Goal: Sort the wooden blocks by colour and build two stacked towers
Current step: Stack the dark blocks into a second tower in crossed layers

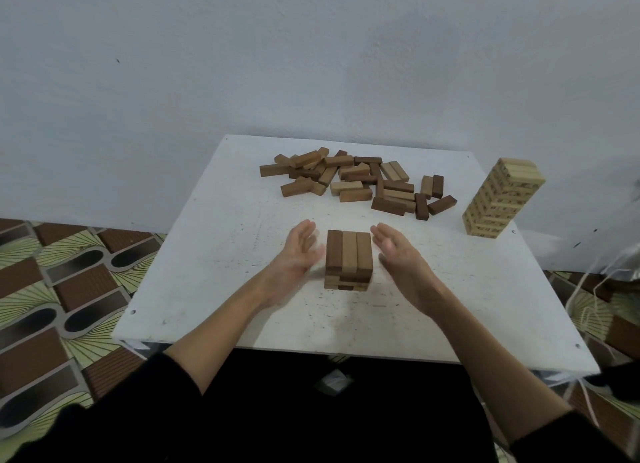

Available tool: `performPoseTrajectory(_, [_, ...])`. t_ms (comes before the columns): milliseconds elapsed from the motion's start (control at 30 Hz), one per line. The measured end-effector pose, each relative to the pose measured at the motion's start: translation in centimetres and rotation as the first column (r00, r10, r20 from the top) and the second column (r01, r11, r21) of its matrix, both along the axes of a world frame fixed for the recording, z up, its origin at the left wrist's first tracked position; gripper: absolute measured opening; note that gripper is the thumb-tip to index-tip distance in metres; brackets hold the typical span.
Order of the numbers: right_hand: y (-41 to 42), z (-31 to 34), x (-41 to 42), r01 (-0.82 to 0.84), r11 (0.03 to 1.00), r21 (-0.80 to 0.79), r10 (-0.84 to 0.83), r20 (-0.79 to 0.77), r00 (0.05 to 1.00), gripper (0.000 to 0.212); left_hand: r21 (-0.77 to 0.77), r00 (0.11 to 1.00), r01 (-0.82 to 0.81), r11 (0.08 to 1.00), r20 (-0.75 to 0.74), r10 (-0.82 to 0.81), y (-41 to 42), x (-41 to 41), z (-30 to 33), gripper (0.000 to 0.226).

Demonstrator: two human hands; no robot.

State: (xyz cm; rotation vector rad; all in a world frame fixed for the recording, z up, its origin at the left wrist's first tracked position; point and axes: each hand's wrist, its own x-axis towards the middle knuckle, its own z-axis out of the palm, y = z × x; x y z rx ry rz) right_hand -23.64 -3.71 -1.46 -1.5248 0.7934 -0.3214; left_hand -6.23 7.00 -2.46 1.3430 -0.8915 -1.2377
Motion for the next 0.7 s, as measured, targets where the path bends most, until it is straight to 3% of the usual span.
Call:
performPoseTrajectory(33, [-0.5,0.3,-0.5,-0.028,0.998,-0.05,0.03,0.03,0.999,0.093,0.018,0.991,0.052,0.998,0.121,-0.054,0.1,0.6,0.2,0.119])
performPoseTrajectory(100, [-1.0,0.7,-0.9,-0.164,0.965,-0.205,0.147,-0.094,0.985,0.107,0.064,0.941,0.139,0.988,0.303,-0.152,0.0,1.0,0.5,0.137])
performPoseTrajectory(200, [-1.5,0.3,-0.2,-0.25,0.91,-0.331,0.189,-0.207,0.96,0.115,0.097,0.874,0.161,0.982,0.449,-0.187,-0.6,0.6,0.5,0.13])
performPoseTrajectory(400, [-1.6,-0.1,0.6,-0.225,0.905,-0.361,0.152,-0.22,0.964,0.116,0.082,0.839,0.114,0.99,0.526,-0.14,-1.5,0.1,0.7,0.12])
performPoseTrajectory(700, [-1.7,-0.4,0.9,-0.204,0.918,-0.341,0.144,-0.193,0.971,0.115,0.047,0.847,0.093,0.995,0.522,-0.103,-1.8,-0.1,0.4,0.119])
